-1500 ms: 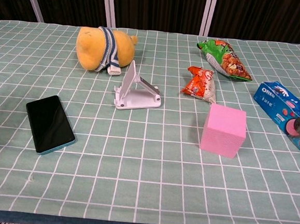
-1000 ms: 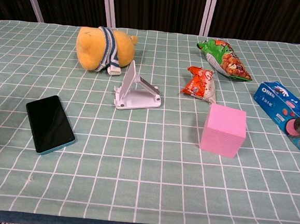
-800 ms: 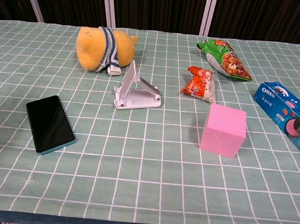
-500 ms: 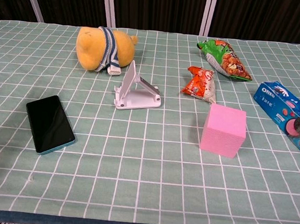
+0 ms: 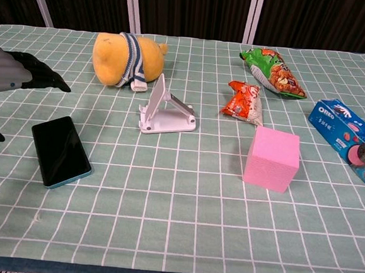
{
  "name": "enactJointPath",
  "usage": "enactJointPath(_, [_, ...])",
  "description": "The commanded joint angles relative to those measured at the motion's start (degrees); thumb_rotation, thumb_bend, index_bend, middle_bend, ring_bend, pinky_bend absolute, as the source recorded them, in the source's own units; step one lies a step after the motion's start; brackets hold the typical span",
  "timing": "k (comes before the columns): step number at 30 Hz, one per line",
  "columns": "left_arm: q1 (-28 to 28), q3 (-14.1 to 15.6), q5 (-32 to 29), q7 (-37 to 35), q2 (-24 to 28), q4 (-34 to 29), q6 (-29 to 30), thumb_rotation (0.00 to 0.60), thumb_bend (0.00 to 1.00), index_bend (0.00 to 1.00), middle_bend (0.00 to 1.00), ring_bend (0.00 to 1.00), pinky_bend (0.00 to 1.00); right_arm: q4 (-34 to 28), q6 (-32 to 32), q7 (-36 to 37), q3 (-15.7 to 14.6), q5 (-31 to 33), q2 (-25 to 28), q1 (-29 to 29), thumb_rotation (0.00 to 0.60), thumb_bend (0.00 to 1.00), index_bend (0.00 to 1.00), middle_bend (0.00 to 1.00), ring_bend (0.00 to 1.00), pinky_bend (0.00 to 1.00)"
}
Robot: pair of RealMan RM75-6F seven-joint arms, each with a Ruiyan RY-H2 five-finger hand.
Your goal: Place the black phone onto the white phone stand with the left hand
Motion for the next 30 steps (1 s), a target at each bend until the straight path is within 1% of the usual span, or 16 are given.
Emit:
enactJointPath(1, [-1.85, 0.45, -1.56, 1.5, -1.3, 1.13, -1.6, 0.6, 0.09, 0.11, 0.09, 0.0, 0.0, 0.06, 0.02, -0.02, 0.01, 0.01, -0.02, 0.01, 0.6, 0.37, 0.0, 0.0, 0.0, 0.14])
enactJointPath(6, [-3.86, 1.08, -3.47, 2.32, -3.02, 1.91, -2.95, 0.6, 0.09, 0.12, 0.15, 0.0, 0.0, 0.06, 0.04, 0.04, 0.04, 0.08, -0.05, 0.02, 0.6, 0.37, 0.0, 0.0, 0.0, 0.14])
enactJointPath(12, [-6.46, 2.3, -5.12, 3.42, -4.74, 3.4, -4.85, 0.6, 0.09, 0.13, 0.15, 0.0, 0.0, 0.06, 0.1, -0.06, 0.03, 0.13, -0.09, 0.01, 0.6, 0.37, 0.0, 0.0, 0.0, 0.14])
enactJointPath(17, [-8.2, 3.14, -5.89, 3.75, -5.98, 3.81, -5.54, 0.6, 0.09, 0.17, 0.15, 0.0, 0.0, -0.02, 0.11, -0.07, 0.05, 0.25, -0.08, -0.01, 0.6, 0.37, 0.0, 0.0, 0.0, 0.14])
enactJointPath(24, [-9.28, 4.32, -6.84, 3.82, -6.62, 4.14, -5.61, 0.6, 0.09, 0.18, 0.19, 0.0, 0.0, -0.02, 0.11, 0.01, 0.05, 0.3, -0.05, -0.02, 0.6, 0.37, 0.0, 0.0, 0.0, 0.14])
enactJointPath(30, [-10.02, 5.34, -7.5, 3.35, -6.51, 4.07, -5.04, 0.6, 0.09, 0.21, 0.22, 0.0, 0.0, 0.0, 0.11, 0.08, 0.02, 0.28, -0.04, -0.02, 0.6, 0.37, 0.0, 0.0, 0.0, 0.14])
